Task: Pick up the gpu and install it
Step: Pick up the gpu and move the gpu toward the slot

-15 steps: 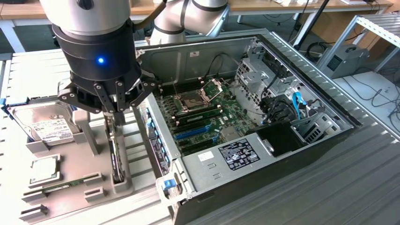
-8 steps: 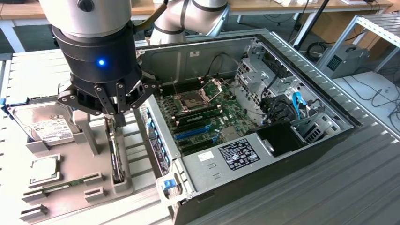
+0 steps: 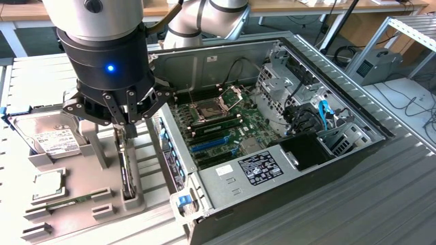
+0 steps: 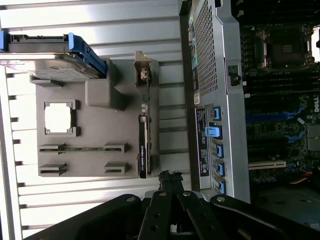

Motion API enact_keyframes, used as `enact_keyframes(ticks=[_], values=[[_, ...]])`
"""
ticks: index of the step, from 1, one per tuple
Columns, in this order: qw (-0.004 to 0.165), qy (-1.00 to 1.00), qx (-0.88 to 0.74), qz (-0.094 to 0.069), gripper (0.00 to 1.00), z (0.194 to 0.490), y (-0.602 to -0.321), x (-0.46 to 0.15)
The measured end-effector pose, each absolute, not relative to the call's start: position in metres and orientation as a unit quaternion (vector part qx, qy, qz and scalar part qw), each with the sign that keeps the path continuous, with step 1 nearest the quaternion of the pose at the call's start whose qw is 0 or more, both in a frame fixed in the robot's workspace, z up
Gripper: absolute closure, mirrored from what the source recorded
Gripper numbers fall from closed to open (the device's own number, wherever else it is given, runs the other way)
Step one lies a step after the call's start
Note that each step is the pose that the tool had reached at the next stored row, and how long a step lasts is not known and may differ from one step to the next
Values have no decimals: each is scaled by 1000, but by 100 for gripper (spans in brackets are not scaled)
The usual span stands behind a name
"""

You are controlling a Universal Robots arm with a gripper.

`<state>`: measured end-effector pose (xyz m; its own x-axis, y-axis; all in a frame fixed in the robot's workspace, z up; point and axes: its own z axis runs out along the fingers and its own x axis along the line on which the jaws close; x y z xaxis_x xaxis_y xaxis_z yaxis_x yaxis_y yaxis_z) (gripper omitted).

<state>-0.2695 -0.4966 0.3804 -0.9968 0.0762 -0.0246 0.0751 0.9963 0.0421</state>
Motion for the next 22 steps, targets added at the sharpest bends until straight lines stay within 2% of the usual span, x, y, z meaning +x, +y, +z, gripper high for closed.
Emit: enact_keyframes(ticks=[5,8,10,11,12,13,22], values=[[13,999,38,21,89,380,-497,-270],[13,999,38,21,71,380,-497,-270],[13,999,38,21,71,380,-497,-270],[13,999,38,21,64,380,-497,-270],[13,999,38,21,64,380,-497,-270],[13,999,38,21,58,380,-497,-270],[13,999,38,21,58,379,-497,-270]])
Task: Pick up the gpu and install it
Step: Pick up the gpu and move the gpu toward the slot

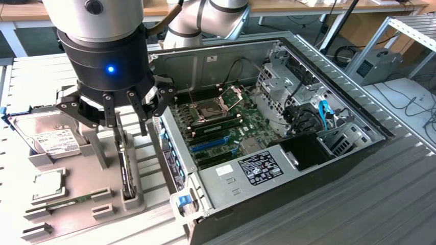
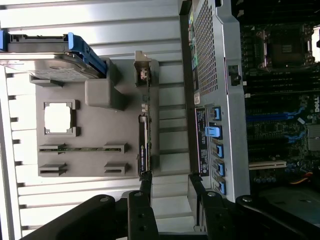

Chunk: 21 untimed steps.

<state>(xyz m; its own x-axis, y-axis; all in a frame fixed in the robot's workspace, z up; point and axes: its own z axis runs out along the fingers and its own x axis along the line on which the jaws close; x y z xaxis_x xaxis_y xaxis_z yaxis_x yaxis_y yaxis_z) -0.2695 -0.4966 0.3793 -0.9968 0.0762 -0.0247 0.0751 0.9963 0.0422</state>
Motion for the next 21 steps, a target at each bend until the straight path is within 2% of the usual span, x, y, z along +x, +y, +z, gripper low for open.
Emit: enact_keyframes(ticks=[21], values=[[13,999,38,21,58,363,-497,-270]])
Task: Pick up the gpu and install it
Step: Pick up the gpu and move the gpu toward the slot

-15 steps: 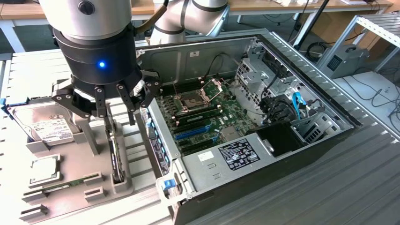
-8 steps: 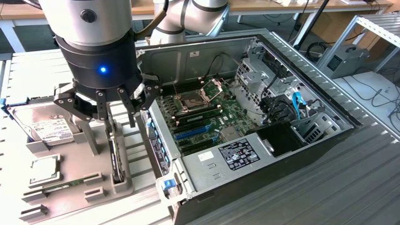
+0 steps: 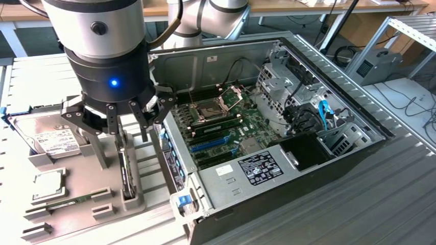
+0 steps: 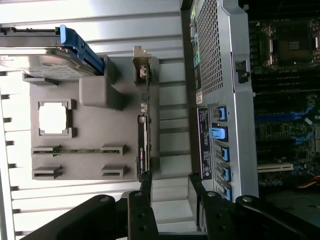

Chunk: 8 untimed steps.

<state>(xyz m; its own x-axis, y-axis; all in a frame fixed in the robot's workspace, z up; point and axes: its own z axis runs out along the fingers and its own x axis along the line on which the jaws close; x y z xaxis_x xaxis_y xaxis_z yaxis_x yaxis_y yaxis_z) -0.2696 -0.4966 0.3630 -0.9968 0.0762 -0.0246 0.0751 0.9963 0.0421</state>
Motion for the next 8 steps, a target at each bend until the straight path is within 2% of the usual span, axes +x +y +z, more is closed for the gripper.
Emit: enact_keyframes(ticks=[8], values=[[13,999,38,21,58,358,-497,-270]])
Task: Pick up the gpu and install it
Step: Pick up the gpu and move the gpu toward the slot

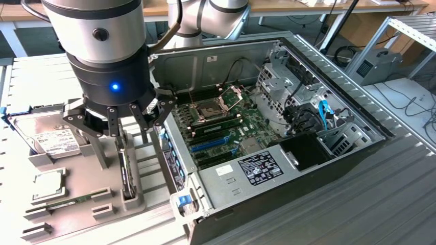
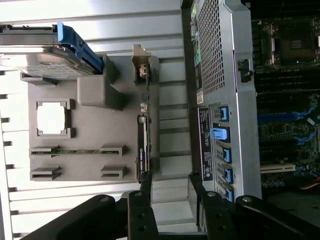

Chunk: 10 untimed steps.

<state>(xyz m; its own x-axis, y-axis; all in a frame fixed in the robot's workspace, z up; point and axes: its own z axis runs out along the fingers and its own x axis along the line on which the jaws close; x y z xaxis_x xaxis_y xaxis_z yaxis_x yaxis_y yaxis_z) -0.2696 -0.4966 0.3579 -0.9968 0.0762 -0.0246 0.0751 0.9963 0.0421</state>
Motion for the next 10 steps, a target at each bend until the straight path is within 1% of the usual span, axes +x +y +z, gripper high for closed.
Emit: enact_keyframes(ticks=[10], values=[[13,999,38,21,58,351,-497,-270]])
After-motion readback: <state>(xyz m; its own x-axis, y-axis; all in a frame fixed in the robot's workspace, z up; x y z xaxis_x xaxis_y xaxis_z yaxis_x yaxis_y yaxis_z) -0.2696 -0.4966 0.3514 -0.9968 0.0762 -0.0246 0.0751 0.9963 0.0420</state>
